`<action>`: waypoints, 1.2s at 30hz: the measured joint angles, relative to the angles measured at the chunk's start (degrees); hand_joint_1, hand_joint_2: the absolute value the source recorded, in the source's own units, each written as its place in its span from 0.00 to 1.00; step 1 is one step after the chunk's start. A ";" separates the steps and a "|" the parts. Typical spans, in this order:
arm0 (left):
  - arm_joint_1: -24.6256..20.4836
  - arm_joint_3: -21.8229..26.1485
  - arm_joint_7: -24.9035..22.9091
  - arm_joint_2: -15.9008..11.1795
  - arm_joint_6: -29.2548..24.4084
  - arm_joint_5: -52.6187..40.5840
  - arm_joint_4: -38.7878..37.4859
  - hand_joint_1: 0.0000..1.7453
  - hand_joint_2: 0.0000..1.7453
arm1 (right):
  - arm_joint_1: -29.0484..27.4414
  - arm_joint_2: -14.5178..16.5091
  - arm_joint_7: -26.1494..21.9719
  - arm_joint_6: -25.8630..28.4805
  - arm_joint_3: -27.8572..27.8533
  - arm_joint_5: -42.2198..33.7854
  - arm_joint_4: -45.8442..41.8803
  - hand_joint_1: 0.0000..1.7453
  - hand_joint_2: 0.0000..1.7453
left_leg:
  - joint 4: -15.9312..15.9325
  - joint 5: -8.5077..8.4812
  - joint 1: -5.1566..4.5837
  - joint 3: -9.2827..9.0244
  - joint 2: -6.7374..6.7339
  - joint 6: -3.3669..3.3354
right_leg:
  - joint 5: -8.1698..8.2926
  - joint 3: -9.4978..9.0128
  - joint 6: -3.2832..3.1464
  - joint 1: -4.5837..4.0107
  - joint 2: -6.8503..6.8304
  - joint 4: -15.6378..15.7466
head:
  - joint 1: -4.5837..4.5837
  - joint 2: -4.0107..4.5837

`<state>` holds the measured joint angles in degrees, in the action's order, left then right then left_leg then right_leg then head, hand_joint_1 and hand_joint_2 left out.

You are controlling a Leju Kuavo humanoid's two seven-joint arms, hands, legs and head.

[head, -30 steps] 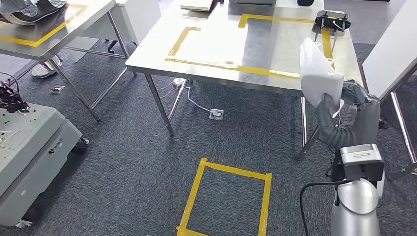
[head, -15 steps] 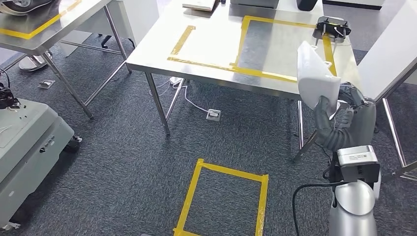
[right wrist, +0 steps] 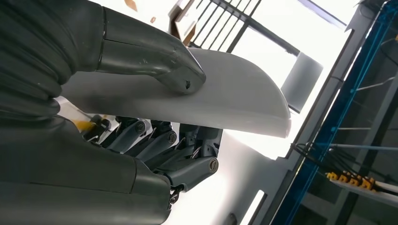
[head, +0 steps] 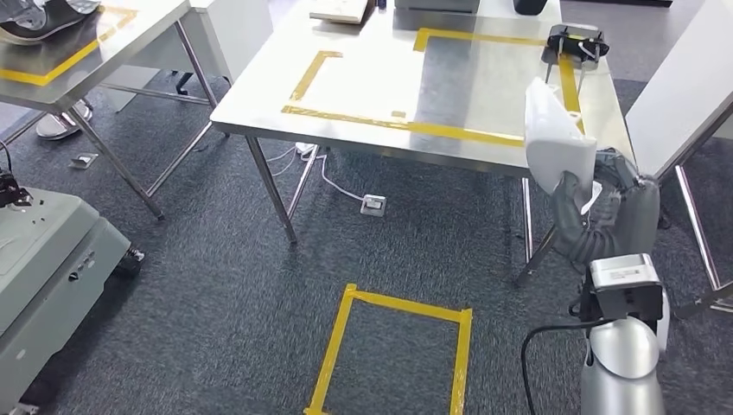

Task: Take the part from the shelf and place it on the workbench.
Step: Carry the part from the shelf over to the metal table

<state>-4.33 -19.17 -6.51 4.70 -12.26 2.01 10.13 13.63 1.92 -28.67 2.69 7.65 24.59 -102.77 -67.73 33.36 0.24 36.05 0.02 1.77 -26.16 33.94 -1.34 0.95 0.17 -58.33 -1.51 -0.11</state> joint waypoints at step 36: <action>-0.24 0.13 0.02 -0.20 -0.16 0.01 0.01 0.00 1.00 | -0.07 -0.08 0.81 -0.52 0.25 0.98 -0.38 1.00 1.00 | -0.49 -4.98 0.65 2.76 0.08 0.45 | -2.20 -3.18 0.54 0.26 0.01 0.39 | -0.29 0.00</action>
<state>-4.57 -19.04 -6.49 4.50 -12.42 2.02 10.14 13.57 1.85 -27.86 2.17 7.90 25.57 -103.15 -68.22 28.39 0.90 38.81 0.10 2.22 -28.37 30.76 -0.80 1.22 0.18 -57.93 -1.80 -0.11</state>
